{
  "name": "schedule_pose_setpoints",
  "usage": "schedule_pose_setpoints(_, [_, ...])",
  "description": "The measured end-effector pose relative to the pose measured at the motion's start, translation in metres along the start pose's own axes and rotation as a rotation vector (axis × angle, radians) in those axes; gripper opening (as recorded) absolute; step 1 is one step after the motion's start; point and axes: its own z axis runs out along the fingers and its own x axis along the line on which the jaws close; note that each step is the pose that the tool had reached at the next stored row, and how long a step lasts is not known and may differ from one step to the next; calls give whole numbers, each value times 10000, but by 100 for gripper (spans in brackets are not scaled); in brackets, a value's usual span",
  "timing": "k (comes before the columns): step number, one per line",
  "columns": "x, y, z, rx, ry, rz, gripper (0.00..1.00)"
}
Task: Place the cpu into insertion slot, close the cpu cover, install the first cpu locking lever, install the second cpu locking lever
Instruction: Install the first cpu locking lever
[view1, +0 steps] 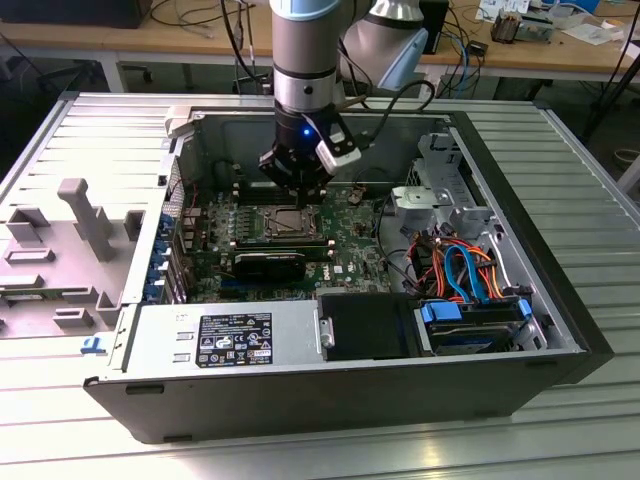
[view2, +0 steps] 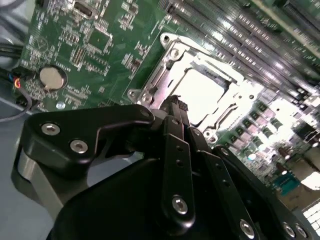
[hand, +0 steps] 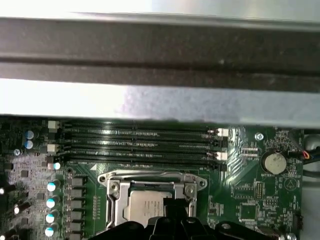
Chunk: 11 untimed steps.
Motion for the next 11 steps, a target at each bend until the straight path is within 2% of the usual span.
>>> schedule_pose_setpoints(3, [1, -30, -104, 12, 0, 1, 11])
schedule_pose_setpoints(11, [1, -51, -110, 12, 0, 0, 11])
